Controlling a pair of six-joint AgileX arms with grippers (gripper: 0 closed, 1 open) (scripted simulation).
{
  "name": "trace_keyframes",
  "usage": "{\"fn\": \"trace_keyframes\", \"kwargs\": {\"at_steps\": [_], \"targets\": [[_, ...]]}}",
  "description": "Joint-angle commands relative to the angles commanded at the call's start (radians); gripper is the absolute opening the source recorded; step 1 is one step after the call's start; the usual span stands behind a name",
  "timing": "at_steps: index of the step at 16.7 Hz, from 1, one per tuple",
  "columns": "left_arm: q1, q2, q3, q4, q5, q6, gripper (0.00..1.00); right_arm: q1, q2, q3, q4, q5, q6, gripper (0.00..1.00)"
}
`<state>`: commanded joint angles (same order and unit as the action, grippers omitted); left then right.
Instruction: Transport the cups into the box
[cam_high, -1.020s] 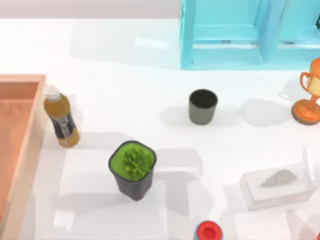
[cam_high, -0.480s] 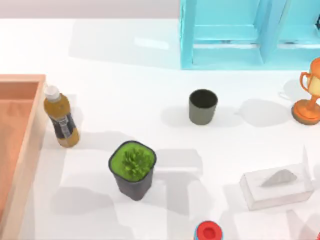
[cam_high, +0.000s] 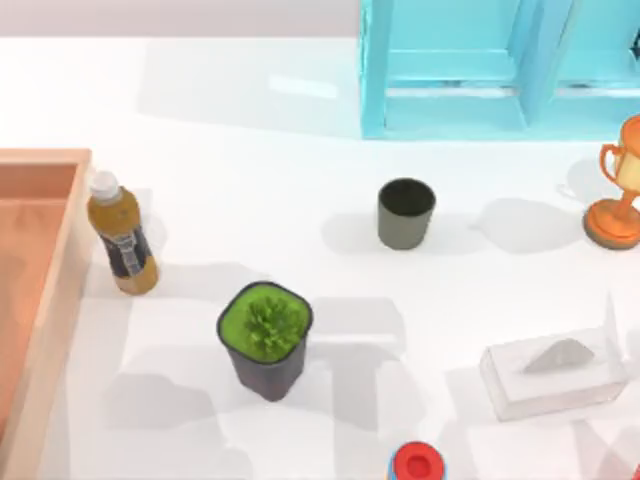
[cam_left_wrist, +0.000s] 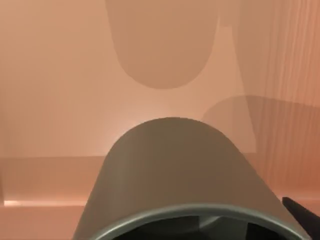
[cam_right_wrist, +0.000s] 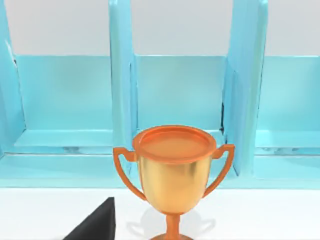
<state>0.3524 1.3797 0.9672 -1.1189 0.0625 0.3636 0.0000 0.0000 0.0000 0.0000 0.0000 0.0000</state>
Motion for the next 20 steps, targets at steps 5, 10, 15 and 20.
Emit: {"fn": "trace_keyframes", "kwargs": {"at_steps": [5,10,15,20], "targets": [[0.0,0.0,0.0,0.0,0.0,0.0,0.6,0.0,0.0,0.0,0.0,0.0,0.0,1.0],[0.0,0.0,0.0,0.0,0.0,0.0,0.98,0.0,0.0,0.0,0.0,0.0,0.0,1.0],[0.0,0.0,0.0,0.0,0.0,0.0,1.0,0.0,0.0,0.0,0.0,0.0,0.0,1.0],[-0.001,0.0,0.003,-0.003,0.0,0.001,1.0,0.0,0.0,0.0,0.0,0.0,0.0,1.0]]}}
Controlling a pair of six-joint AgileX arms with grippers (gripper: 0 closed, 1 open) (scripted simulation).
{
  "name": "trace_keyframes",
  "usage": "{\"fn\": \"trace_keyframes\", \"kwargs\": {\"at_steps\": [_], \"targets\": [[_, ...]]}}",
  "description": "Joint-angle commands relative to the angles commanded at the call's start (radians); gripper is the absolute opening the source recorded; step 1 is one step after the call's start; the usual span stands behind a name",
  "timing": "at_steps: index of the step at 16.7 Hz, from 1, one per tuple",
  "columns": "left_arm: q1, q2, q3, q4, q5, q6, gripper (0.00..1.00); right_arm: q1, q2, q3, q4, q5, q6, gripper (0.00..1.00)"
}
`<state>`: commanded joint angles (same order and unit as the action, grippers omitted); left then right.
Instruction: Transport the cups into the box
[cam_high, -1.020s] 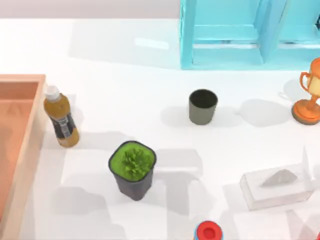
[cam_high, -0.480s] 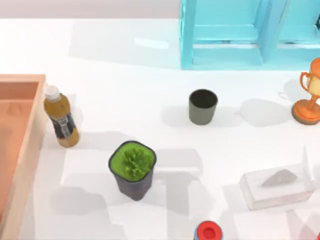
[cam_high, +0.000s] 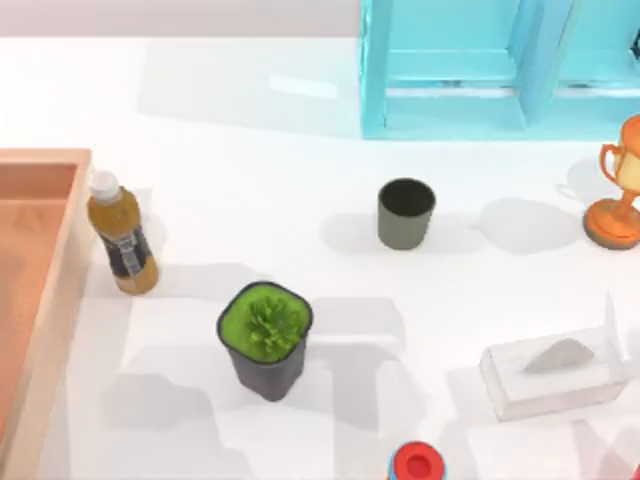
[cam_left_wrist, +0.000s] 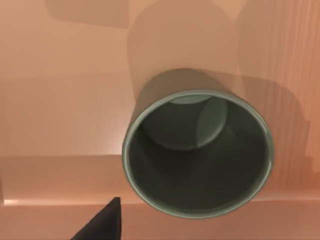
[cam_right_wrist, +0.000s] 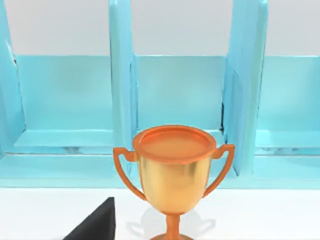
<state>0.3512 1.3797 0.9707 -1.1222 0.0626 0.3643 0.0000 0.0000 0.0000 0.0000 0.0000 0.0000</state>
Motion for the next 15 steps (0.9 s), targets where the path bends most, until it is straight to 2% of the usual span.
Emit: {"fn": "trace_keyframes", "kwargs": {"at_steps": [3,9,15], "targets": [[-0.003,0.006,0.073,-0.071,0.001,0.004,1.0,0.0,0.0,0.0,0.0,0.0,0.0,1.0],[-0.005,0.012,0.365,-0.355,0.0,-0.005,1.0,0.0,0.0,0.0,0.0,0.0,0.0,1.0],[-0.004,0.01,0.399,-0.39,0.0,-0.007,1.0,0.0,0.0,0.0,0.0,0.0,0.0,1.0]]}}
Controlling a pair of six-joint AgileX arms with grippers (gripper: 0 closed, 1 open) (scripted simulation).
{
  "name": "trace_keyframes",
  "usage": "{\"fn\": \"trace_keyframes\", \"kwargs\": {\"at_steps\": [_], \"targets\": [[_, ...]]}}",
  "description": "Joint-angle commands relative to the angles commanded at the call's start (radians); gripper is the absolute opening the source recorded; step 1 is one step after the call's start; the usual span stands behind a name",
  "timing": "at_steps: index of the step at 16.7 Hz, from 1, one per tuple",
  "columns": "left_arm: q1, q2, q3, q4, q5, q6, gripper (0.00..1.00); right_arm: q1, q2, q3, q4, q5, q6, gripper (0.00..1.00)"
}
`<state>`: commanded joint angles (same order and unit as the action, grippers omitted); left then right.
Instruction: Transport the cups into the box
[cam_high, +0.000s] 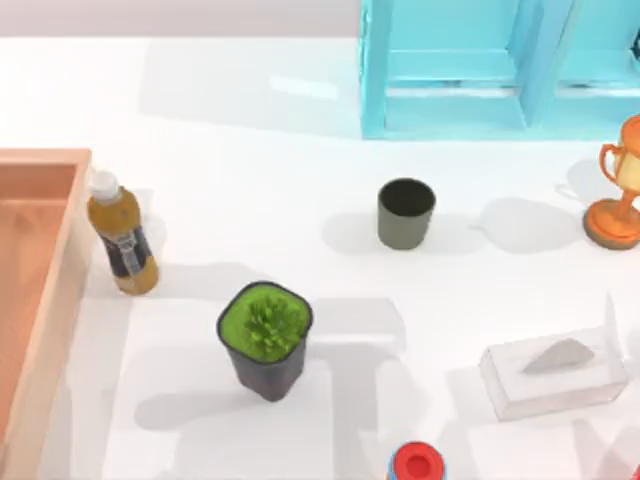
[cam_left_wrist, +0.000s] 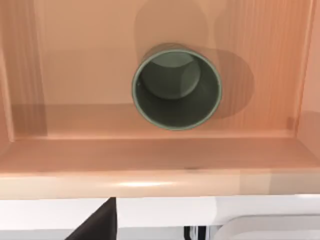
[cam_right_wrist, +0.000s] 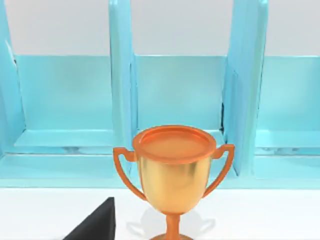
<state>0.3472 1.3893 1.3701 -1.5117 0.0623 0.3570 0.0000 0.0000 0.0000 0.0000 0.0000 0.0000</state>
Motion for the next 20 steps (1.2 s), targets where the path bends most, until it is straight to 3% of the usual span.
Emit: {"fn": "trace_keyframes", "kwargs": {"at_steps": [3,6,16,20], "targets": [[-0.035,0.035,0.035,0.004,-0.008,-0.034,1.0,0.0,0.0,0.0,0.0,0.0,0.0,1.0],[-0.161,0.161,0.165,0.019,-0.038,-0.158,1.0,0.0,0.0,0.0,0.0,0.0,0.0,1.0],[-0.907,0.838,0.82,0.135,-0.203,-0.859,1.0,0.0,0.0,0.0,0.0,0.0,0.0,1.0],[-1.087,1.003,0.98,0.195,-0.249,-1.04,1.0,0.0,0.0,0.0,0.0,0.0,0.0,1.0]]}}
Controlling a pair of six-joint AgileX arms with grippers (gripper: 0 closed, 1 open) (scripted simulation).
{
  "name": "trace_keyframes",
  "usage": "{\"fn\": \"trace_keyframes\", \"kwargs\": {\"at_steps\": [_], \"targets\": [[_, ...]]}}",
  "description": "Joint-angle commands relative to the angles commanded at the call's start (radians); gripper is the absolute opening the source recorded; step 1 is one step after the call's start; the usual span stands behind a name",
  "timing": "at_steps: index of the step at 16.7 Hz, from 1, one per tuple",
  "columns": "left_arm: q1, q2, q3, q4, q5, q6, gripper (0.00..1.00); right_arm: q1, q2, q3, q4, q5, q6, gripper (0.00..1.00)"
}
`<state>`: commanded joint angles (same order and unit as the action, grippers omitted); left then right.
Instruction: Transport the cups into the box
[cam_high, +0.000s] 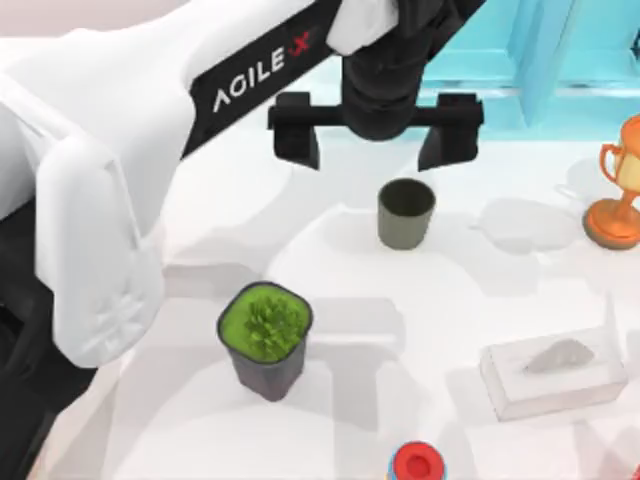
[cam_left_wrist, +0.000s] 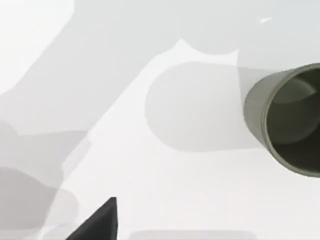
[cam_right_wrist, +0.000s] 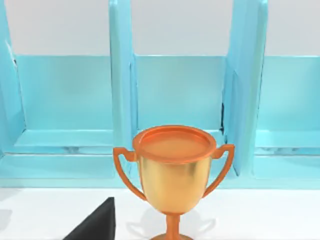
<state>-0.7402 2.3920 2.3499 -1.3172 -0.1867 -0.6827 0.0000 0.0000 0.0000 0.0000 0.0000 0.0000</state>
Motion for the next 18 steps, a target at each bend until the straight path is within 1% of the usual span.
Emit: {"fn": "trace_keyframes", "kwargs": {"at_steps": [2,8,16,18], "targets": [[-0.028,0.028,0.028,0.012,-0.009,-0.028,1.0,0.0,0.0,0.0,0.0,0.0,0.0,1.0],[-0.024,0.031,0.016,0.026,-0.006,-0.025,1.0,0.0,0.0,0.0,0.0,0.0,0.0,1.0],[0.007,0.121,-0.128,0.269,0.001,0.008,1.0,0.0,0.0,0.0,0.0,0.0,0.0,1.0],[0.012,0.135,-0.151,0.306,0.002,0.012,1.0,0.0,0.0,0.0,0.0,0.0,0.0,1.0]]}}
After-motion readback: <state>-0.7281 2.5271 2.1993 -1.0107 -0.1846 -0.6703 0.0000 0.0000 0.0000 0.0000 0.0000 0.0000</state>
